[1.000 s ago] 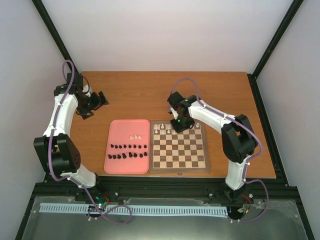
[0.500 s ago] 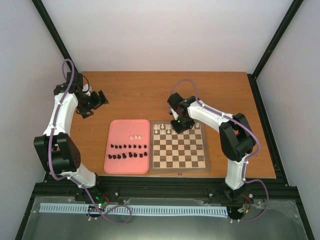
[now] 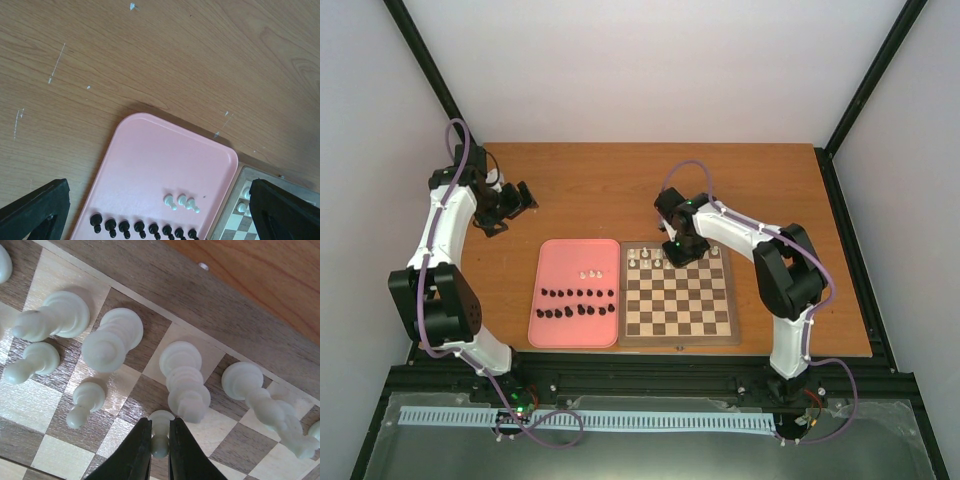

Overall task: Set up the chess pieces on the board
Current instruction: Place the chess piece on the chessboard.

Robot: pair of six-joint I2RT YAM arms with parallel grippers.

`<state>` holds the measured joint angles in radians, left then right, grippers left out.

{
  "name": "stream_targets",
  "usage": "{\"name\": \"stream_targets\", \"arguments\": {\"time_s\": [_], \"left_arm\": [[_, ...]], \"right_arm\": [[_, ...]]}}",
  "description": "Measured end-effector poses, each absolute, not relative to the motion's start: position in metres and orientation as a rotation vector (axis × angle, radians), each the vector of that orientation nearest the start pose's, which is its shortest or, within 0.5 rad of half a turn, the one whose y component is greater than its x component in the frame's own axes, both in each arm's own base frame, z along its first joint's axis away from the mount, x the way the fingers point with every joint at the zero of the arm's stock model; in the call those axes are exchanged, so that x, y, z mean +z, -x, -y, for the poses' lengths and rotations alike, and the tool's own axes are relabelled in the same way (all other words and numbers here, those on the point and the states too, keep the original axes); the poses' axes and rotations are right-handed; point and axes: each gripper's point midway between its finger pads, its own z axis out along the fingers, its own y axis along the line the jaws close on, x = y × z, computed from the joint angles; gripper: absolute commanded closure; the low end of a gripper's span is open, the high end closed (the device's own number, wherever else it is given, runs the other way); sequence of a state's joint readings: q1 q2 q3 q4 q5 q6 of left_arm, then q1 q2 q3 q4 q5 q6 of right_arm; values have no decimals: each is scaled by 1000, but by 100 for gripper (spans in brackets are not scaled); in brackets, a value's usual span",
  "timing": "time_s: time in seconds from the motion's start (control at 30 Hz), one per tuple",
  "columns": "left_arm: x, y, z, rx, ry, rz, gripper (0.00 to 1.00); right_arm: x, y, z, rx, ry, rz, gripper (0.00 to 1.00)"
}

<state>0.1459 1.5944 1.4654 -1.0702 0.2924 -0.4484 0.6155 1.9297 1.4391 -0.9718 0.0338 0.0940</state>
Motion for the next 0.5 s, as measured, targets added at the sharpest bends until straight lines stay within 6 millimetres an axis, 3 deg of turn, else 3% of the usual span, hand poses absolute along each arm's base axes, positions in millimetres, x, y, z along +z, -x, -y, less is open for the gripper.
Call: {"name": "stream_targets", "arguments": {"time_s": [0.5], "left_arm": [[183, -367, -4, -484, 741, -2681, 0]], "right_arm": [[54, -322, -223, 31, 779, -2923, 86]]}}
